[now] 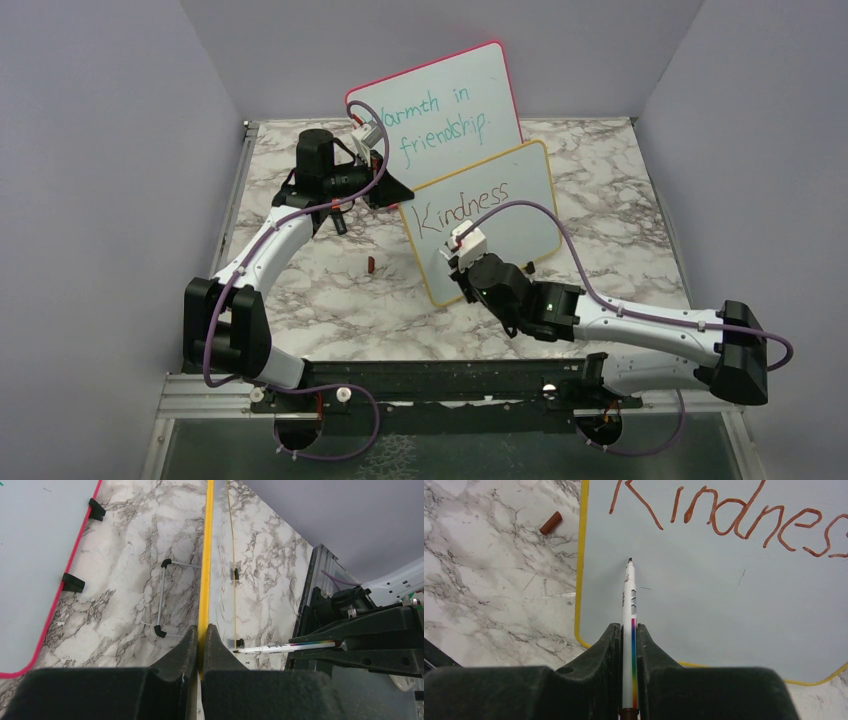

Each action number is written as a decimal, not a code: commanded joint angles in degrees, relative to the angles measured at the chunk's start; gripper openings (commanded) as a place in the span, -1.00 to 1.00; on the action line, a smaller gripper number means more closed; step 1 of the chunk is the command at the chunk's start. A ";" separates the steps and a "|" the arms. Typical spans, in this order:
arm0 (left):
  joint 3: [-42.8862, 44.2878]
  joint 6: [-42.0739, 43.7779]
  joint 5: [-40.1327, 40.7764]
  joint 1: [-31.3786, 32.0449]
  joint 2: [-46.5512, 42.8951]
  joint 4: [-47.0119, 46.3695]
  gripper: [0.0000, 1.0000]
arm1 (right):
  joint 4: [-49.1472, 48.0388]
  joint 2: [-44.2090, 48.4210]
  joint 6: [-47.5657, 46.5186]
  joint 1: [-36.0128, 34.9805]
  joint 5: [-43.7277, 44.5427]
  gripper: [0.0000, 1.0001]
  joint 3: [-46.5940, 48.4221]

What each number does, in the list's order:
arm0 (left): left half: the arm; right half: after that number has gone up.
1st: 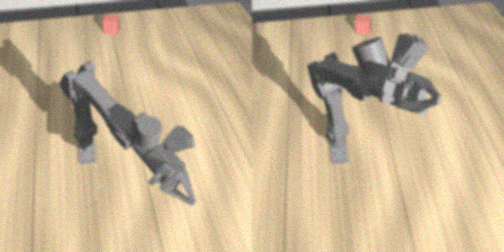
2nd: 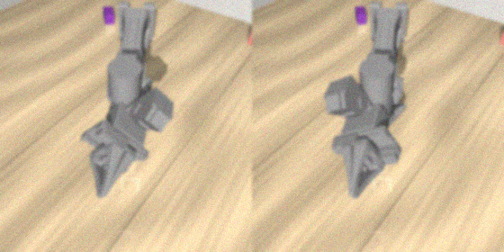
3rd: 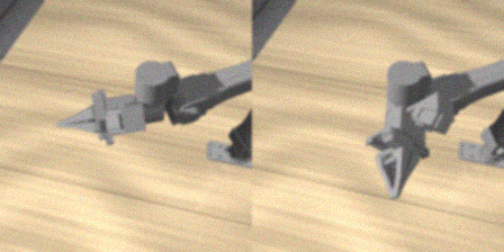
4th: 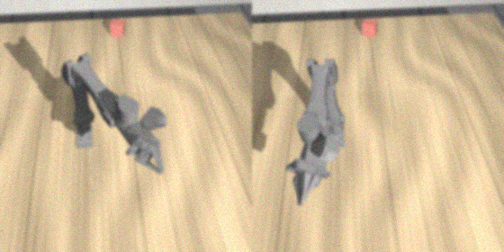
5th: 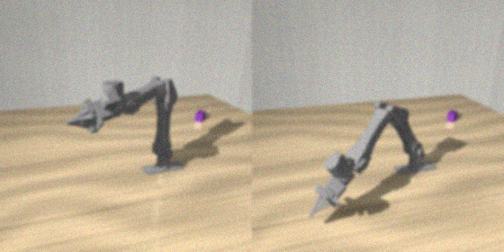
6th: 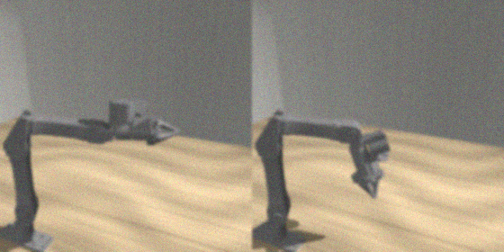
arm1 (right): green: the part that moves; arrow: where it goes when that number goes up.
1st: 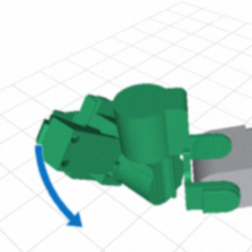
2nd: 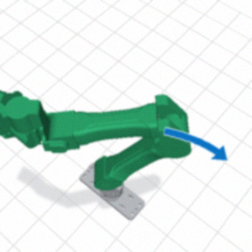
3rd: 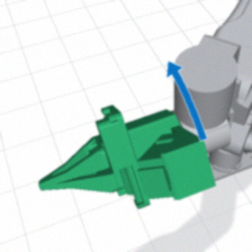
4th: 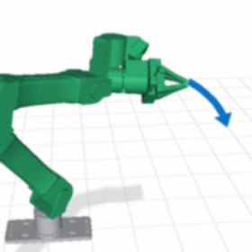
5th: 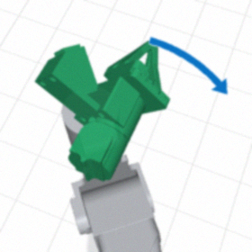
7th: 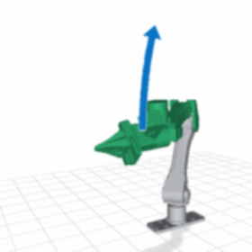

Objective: Write a sentence on the whiteboard

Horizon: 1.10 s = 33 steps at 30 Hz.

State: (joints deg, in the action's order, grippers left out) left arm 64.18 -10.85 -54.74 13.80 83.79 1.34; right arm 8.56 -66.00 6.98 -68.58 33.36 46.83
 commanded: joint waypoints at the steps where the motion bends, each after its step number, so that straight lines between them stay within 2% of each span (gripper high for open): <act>1: -1.78 2.59 2.09 1.84 1.14 4.06 -1.00 | -1.94 -0.96 -0.18 -0.34 1.26 -0.99 2.07; 19: -1.63 2.50 1.82 1.84 1.16 4.03 -1.00 | -0.01 -3.99 0.44 -0.33 2.23 -0.99 2.99; 33: -1.53 2.50 1.74 1.84 1.11 4.05 -1.00 | -2.03 -4.48 -1.31 -0.34 -2.66 -0.99 2.89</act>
State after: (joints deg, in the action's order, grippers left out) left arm 64.18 -10.76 -54.65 13.85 83.77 1.37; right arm 8.27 -69.49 6.31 -68.69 33.06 48.27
